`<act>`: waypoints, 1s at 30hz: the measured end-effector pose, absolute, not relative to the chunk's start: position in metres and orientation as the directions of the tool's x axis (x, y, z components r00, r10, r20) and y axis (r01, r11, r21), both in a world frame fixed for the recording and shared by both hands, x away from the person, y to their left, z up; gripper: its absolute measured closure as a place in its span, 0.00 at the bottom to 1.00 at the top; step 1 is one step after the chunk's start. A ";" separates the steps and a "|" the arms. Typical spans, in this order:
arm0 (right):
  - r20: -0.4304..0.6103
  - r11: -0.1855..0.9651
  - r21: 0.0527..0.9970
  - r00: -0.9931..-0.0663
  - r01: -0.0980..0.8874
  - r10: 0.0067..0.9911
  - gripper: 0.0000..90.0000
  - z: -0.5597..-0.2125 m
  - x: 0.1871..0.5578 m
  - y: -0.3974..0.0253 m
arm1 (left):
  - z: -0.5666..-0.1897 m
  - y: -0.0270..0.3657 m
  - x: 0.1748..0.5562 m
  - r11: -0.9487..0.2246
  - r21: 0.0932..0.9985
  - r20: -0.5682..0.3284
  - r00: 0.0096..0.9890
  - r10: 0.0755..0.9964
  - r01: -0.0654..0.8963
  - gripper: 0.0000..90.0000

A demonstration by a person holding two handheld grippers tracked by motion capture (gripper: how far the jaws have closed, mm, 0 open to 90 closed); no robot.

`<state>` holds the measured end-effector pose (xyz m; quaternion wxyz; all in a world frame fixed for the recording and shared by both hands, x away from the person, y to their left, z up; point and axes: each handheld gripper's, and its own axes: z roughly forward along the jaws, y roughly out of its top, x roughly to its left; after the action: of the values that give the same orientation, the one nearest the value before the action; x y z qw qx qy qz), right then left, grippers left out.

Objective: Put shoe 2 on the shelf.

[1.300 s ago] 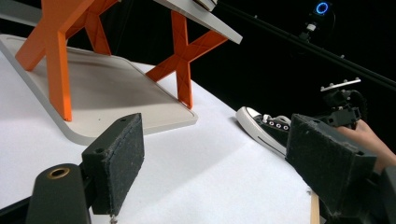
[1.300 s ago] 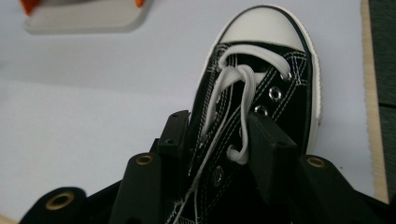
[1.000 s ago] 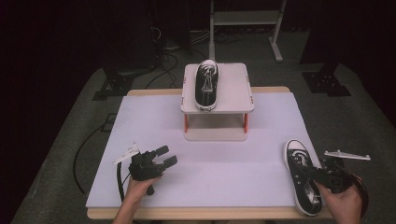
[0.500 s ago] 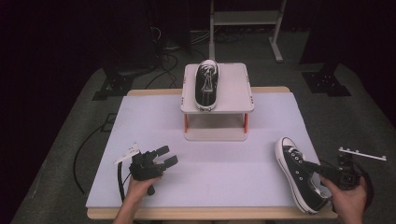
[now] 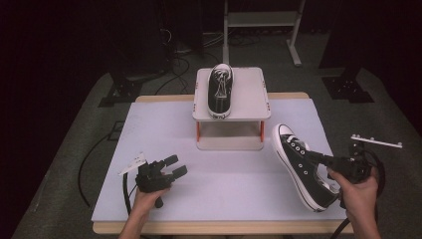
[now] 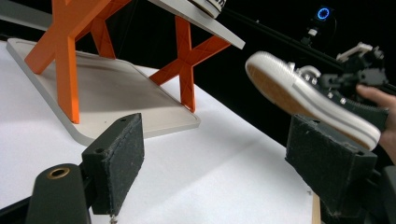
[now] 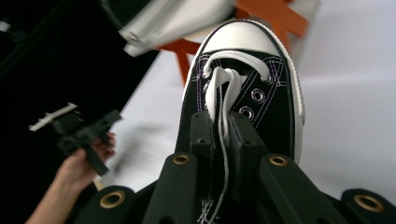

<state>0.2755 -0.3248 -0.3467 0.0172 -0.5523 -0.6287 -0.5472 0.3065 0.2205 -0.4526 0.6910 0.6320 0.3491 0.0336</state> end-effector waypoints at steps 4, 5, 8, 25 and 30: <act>0.622 -0.201 0.692 -0.432 0.693 0.654 0.90 -0.323 0.280 -0.312 | -0.453 0.221 0.306 0.199 0.897 -0.441 0.753 0.489 0.396 0.21; 0.621 -0.200 0.699 -0.445 0.686 0.645 0.90 -0.317 0.283 -0.308 | -0.453 0.221 0.306 0.199 0.897 -0.441 0.753 0.489 0.395 0.21; 0.618 -0.190 0.708 -0.467 0.680 0.632 0.90 -0.303 0.290 -0.300 | -0.453 0.221 0.306 0.198 0.897 -0.439 0.754 0.488 0.394 0.21; 0.605 -0.231 0.710 -0.410 0.665 0.682 0.90 -0.246 0.382 -0.242 | -0.452 0.226 0.311 0.213 0.894 -0.446 0.748 0.492 0.393 0.21; 0.622 -0.268 0.688 -0.356 0.675 0.697 0.90 -0.248 0.410 -0.228 | -0.453 0.227 0.310 0.208 0.896 -0.442 0.748 0.494 0.392 0.21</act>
<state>0.4105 -0.2280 -0.2479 -0.0101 -0.5671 -0.6048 -0.5590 0.3099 0.2274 -0.4528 0.6925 0.6282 0.3528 0.0369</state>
